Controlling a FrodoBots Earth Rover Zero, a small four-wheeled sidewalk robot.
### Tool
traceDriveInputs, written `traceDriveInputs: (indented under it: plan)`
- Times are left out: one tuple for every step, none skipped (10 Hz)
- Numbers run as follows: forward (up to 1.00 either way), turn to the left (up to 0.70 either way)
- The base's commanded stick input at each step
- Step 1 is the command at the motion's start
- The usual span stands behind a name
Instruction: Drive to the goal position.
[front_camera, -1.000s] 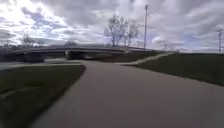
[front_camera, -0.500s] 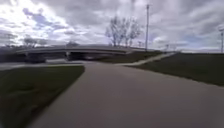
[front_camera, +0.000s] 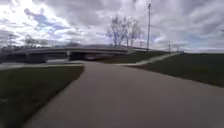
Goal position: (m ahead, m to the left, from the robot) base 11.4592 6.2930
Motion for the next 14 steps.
traceDriveInputs:
  plan:
    - [1.0, 0.0]
    - [1.0, 0.0]
    - [1.0, 0.0]
    - [1.0, 0.0]
    - [1.0, 0.0]
    - [1.0, 0.0]
    - [1.0, 0.0]
    - [1.0, 0.0]
    - [1.0, 0.0]
    - [1.0, 0.0]
    - [1.0, 0.0]
    - [1.0, 0.0]
    - [1.0, 0.0]
    - [1.0, 0.0]
